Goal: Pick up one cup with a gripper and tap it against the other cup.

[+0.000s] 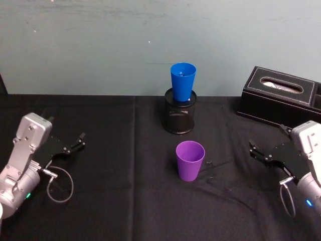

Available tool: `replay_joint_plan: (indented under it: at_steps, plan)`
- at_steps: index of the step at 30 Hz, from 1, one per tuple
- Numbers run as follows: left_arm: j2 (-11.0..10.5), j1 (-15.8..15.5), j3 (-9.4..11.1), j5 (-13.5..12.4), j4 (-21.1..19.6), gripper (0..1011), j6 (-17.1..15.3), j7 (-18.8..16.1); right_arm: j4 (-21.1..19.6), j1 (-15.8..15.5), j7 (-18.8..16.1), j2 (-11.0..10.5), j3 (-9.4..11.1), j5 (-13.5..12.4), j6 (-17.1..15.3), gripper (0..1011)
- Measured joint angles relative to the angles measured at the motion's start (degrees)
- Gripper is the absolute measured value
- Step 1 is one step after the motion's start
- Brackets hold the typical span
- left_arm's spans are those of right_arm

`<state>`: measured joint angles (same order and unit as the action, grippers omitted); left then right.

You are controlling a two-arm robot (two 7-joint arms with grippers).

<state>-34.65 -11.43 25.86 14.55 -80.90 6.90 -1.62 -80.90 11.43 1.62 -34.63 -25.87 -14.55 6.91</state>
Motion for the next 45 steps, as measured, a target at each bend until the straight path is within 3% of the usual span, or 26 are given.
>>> replay_joint_plan:
  at_steps: [32,35,36,37,39,42,44,45]
  plan:
    - [0.0,0.0,0.0,0.0,0.0,1011,0.0,0.0,0.0,0.0,0.0,0.0,0.0,0.0,0.0,1003]
    - [0.0,0.0,0.0,0.0,0.0,1011,0.0,0.0,-0.5,-1.4,-5.3,-1.4,1.4,-3.5,2.9,1003]
    - [0.0,0.0,0.0,0.0,0.0,1011,0.0,0.0,-0.5,-1.4,-5.3,-1.4,1.4,-3.5,2.9,1003]
    - [0.0,0.0,0.0,0.0,0.0,1011,0.0,0.0,-0.7,-2.0,-8.6,-2.1,1.7,-5.5,3.9,1003]
    - [0.0,0.0,0.0,0.0,0.0,1011,0.0,0.0,-1.0,-2.4,-11.9,-2.7,2.0,-7.6,4.5,1003]
    - [0.0,0.0,0.0,0.0,0.0,1011,0.0,0.0,-1.5,-3.1,-21.4,-4.3,1.8,-12.4,5.3,1003]
    - [0.0,0.0,0.0,0.0,0.0,1011,0.0,0.0,-1.5,-3.1,-25.4,-4.9,1.4,-13.8,5.5,1003]
    - [0.0,0.0,0.0,0.0,0.0,1011,0.0,0.0,-1.5,-3.1,-25.4,-4.9,1.4,-13.8,5.5,1003]
